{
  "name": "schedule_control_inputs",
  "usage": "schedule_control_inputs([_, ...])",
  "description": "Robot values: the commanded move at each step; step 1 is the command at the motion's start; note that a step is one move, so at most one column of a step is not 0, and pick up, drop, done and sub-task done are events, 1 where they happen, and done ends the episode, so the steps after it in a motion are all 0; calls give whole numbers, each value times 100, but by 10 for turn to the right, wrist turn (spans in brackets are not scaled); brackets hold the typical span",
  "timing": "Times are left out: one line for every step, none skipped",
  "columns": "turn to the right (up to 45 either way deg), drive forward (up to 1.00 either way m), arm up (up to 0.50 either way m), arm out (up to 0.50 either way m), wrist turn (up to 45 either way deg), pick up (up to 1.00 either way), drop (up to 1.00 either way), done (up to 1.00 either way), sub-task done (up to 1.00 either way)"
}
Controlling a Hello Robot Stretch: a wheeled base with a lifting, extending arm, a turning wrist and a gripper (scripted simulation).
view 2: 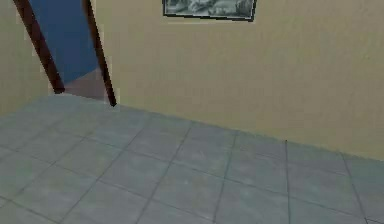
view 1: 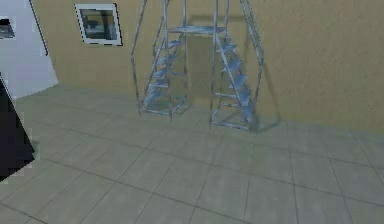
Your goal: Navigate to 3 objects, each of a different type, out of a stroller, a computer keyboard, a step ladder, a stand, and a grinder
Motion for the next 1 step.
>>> schedule_control_inputs([180,0,0,0,0,0,0,0,0])
